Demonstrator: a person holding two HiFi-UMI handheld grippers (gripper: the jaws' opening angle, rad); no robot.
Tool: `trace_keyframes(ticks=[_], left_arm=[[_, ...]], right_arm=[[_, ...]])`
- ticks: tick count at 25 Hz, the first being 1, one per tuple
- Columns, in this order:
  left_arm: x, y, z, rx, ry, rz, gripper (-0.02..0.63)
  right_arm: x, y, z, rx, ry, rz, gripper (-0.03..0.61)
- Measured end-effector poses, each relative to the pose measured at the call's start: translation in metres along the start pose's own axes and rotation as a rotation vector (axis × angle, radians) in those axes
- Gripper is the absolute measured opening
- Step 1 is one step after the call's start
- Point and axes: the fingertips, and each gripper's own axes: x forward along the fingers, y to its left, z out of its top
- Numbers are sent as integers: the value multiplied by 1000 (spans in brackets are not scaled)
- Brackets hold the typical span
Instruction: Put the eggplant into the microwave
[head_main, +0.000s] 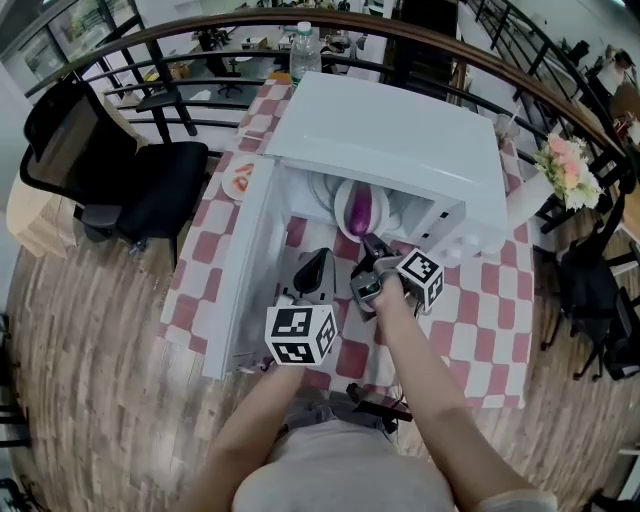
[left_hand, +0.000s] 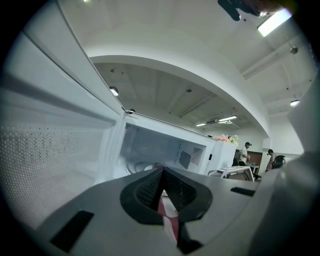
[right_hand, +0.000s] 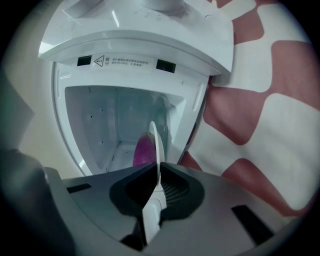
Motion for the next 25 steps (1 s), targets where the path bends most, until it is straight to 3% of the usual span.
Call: trace_keyframes(ticks=[8,16,22,25], left_arm=[[6,-4,-5,-14,12,-16,5],[12,-3,-10,-28,26,-14,5],[12,-3,-11,-31,28,-12,5],[12,-2,-11,-34,29,-7,5]], right_arm=[[13,3,8,25,-13,-9,37],[24,3,12,-10,-1,-87,45],[26,-14,12,43,6,-135,203],[29,-20,15,56,-2,-155,242]])
